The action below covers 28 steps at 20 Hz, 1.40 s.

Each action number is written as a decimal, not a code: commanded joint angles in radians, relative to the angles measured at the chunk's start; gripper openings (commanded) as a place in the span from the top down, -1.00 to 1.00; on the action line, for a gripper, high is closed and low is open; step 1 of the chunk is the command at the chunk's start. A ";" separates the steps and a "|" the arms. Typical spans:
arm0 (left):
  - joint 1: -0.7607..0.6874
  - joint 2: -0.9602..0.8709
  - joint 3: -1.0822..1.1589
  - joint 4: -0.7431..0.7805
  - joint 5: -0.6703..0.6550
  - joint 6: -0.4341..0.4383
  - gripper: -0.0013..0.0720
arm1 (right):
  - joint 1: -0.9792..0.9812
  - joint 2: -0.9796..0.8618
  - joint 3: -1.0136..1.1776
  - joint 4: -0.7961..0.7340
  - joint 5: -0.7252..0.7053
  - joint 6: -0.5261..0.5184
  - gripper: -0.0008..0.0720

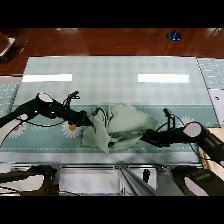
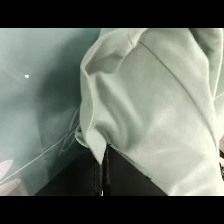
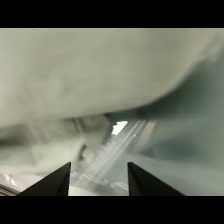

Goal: Fold the shirts.

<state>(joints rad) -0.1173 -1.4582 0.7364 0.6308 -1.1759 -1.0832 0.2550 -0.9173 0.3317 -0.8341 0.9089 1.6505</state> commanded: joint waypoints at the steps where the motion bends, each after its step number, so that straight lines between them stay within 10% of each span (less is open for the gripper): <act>1: 0.000 -0.001 0.003 -0.003 -0.006 0.001 0.92 | 0.158 -0.094 0.000 0.157 -0.198 0.031 -0.14; 3: 0.000 -0.001 0.003 -0.003 -0.006 0.001 0.92 | 0.200 -0.135 0.018 0.196 -0.271 0.029 -0.04; 7: 0.006 0.002 0.007 -0.003 -0.007 0.003 0.92 | 0.215 -0.166 0.148 0.196 -0.262 -0.097 0.88; 11: 0.126 0.080 0.171 -0.061 -0.103 0.016 0.92 | 0.105 -0.117 0.534 -0.058 -0.023 -0.091 0.88; 16: 0.256 0.286 0.480 -0.546 0.089 0.002 0.92 | -0.054 -0.167 1.255 -0.216 0.206 -0.072 0.88; 21: 0.315 0.456 0.842 -0.365 0.148 -0.004 0.92 | -0.052 -0.159 1.744 -0.251 0.505 -0.112 0.88; 28: 0.548 0.824 0.961 0.153 0.094 -0.095 0.92 | -0.053 0.128 1.749 -0.484 0.548 -0.087 0.88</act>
<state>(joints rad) 0.3588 -0.7727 1.6611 0.5304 -1.0538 -1.1324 0.2039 -0.8845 2.0548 -1.1999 1.4220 1.5459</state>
